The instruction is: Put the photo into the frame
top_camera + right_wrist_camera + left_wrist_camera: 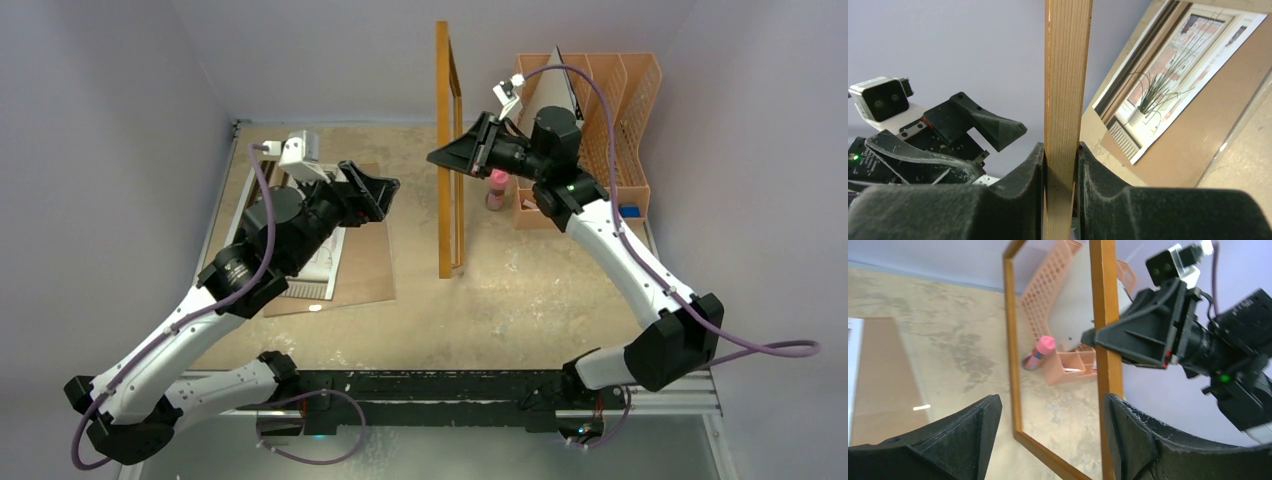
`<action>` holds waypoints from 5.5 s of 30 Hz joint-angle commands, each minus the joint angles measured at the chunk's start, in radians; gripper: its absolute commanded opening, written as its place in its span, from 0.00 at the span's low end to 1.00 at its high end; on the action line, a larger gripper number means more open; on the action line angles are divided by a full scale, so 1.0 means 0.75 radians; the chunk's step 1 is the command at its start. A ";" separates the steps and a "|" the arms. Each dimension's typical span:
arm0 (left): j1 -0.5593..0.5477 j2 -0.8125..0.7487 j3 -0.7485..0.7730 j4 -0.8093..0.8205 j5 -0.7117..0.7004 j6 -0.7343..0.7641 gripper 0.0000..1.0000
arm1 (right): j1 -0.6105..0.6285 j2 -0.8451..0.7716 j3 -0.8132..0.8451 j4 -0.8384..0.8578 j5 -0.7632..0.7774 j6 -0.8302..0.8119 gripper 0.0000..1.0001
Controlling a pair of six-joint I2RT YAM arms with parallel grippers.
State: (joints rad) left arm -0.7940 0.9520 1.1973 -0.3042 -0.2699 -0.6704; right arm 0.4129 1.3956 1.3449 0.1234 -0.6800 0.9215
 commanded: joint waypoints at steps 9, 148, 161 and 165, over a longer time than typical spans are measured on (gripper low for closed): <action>0.002 -0.109 -0.016 -0.213 -0.506 0.016 0.77 | 0.161 0.232 0.188 -0.202 0.237 0.041 0.00; 0.367 0.701 -0.388 -0.068 0.012 -0.007 0.00 | 0.392 1.065 0.142 -0.031 0.487 0.080 0.53; 0.365 0.599 -0.344 -0.110 0.172 0.028 0.00 | 0.429 1.149 0.227 0.001 0.452 0.126 0.35; 0.365 0.590 -0.349 -0.112 0.188 0.031 0.00 | 0.456 1.203 0.282 0.004 0.444 0.131 0.35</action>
State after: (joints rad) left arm -0.5240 1.4467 0.8825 -0.4435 -0.1932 -0.6502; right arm 0.7238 2.2482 1.5093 0.1364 -0.3351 1.0145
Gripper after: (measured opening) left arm 0.193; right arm 0.350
